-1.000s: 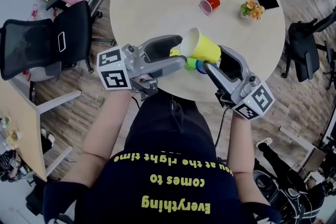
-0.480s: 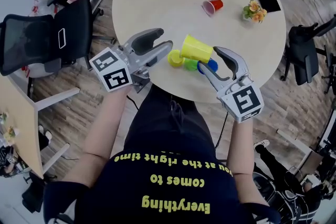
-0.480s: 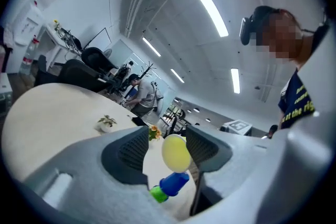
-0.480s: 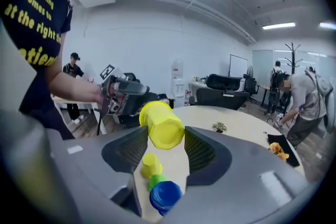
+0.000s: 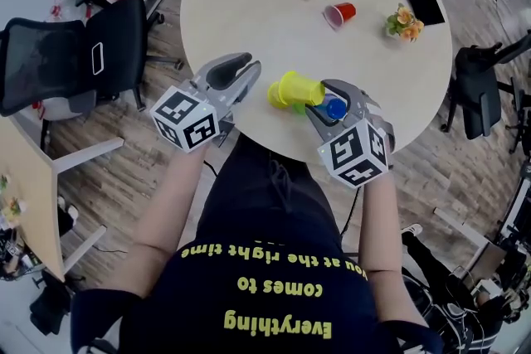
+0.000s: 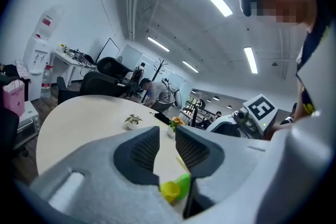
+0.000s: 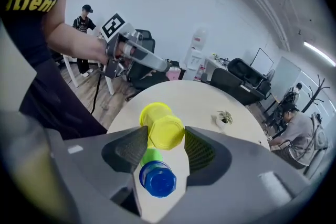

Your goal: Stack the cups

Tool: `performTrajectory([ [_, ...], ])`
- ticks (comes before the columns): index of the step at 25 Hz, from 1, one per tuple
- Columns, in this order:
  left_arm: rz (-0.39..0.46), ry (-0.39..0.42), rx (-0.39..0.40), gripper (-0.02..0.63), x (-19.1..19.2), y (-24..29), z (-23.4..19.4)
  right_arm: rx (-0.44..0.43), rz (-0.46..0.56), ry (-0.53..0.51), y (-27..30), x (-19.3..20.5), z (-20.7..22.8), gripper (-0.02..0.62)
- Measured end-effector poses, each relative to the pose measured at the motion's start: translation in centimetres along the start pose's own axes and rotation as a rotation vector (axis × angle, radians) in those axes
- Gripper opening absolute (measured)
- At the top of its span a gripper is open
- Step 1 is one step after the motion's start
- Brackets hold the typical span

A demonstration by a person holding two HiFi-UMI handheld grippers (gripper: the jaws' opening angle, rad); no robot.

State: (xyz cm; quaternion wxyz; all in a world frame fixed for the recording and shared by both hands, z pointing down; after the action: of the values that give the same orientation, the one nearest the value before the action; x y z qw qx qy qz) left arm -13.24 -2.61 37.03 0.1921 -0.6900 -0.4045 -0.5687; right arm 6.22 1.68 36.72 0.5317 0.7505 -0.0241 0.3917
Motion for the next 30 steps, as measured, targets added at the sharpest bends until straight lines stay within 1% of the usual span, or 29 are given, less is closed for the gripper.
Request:
performTrajectory([
  [4, -0.008, 0.013, -0.009, 0.089, 0.1, -0.3, -0.4, -0.001, -0.09, -0.068, 1.2, 0.0, -0.1, 0.233],
  [10, -0.005, 0.005, -0.003, 0.086, 0.3, -0.4, -0.9, -0.012, -0.182, -0.138, 2.8, 0.2, -0.5, 0.238],
  [15, -0.006, 0.002, 0.0, 0.086, 0.4, -0.5, -1.0, -0.022, -0.213, -0.162, 3.3, 0.3, -0.9, 0.238],
  [21, -0.001, -0.01, 0.0, 0.086, 0.4, -0.4, -1.6, -0.023, -0.26, -0.215, 4.0, 0.6, -1.1, 0.238],
  [30, -0.006, -0.019, 0.0, 0.086, 0.5, -0.6, -2.0, -0.043, -0.28, -0.224, 4.7, 1.0, -1.8, 0.239],
])
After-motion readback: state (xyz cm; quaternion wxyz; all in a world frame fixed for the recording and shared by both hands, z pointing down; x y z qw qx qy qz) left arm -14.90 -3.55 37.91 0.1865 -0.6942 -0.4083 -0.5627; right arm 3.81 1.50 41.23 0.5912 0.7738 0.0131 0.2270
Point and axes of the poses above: the fingertips, and each gripper's own axes: y forward along the fingers, z to its right, x out of its underside, the point moved 7 cm from there along -y, backward along the fingers, and after that the axes turned 10 degrees about y, right-handed, at the moved point
